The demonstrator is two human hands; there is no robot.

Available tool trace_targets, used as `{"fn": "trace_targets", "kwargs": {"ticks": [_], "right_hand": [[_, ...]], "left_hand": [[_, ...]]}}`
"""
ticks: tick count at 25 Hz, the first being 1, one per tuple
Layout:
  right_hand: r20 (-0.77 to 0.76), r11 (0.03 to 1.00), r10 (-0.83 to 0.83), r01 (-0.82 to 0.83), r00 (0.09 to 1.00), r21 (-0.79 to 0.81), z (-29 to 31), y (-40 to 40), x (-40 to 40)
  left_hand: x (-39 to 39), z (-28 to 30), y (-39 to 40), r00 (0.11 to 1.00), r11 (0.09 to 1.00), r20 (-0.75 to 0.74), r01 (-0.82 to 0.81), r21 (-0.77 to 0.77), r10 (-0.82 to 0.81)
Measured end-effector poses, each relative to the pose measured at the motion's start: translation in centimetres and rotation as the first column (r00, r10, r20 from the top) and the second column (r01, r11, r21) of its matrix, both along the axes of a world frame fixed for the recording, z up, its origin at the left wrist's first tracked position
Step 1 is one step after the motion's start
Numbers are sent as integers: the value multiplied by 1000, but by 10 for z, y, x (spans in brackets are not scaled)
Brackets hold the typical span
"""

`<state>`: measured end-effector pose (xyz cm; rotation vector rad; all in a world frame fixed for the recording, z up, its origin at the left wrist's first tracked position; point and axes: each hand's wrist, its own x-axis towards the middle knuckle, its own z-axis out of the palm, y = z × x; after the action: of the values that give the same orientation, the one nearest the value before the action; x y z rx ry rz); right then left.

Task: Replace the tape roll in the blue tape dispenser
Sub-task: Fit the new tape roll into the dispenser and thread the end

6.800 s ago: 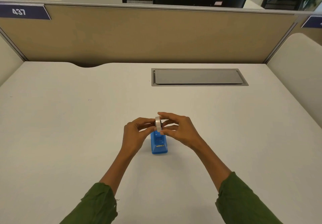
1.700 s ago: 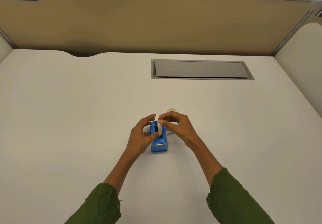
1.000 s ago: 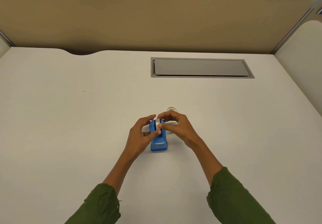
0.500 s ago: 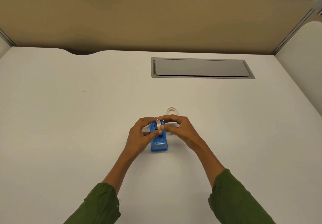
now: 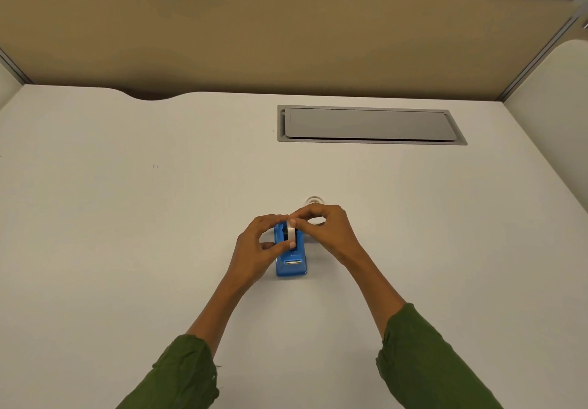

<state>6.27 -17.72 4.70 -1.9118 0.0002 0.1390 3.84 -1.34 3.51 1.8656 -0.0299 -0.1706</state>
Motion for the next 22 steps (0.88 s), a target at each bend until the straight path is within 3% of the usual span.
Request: {"fn": "trace_targets", "kwargs": {"ticks": [10, 22], "right_hand": [[31, 995, 75, -73, 997, -68, 10, -5, -3], [69, 987, 28, -17, 997, -163, 8, 1, 0]], "left_hand": [[0, -1, 1, 1000, 1000, -6, 0, -14, 0], [-1, -2, 0, 1000, 1000, -12, -13, 1, 13]]}}
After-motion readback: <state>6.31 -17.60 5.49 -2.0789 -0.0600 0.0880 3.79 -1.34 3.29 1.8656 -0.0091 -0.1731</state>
